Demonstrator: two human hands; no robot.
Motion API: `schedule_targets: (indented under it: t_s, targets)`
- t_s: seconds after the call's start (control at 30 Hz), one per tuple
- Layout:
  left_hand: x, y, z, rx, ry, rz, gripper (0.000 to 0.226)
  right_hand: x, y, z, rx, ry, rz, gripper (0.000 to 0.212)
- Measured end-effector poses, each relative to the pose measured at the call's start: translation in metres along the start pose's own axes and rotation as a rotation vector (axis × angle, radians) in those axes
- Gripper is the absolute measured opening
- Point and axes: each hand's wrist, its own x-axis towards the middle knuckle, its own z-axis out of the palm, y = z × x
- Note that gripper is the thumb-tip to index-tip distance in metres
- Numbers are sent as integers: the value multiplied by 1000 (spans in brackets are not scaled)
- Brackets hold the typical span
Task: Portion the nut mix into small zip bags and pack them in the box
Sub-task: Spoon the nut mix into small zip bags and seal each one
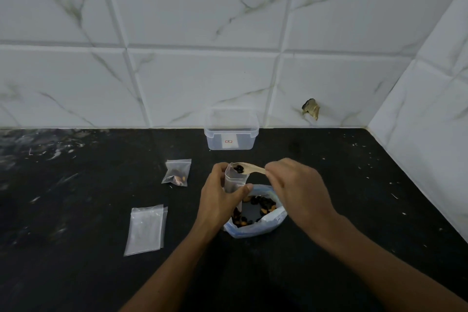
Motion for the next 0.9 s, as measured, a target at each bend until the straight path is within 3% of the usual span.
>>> schedule_targets:
  t_s: [0.1,0.17,0.23,0.47,0.57,0.67,0.9]
  targets:
    - [0,1,0,-26,9,12,47,-5,-2,7,-167,39,-204,14]
    - [0,1,-1,-33,5,14,46,-7,-4,8,-193,61,-260,24]
    - [0,0,-1,-36,-7,6,46,-7,-4,8,-198,73,-257,21]
    - [-4,-5,-13,-53,11,-20,43,-5,23,3,177,146,206,10]
    - [-6,-13,-21,-75,19,-28,42,-24,45,23,189,-2,421,11]
    - [-7,-23,-23,-107,1,-62,44,-42,53,50,103,-245,521,11]
    - [-7,-32,-18,-154,-81,-128,43,-46,35,94,-45,-438,459,14]
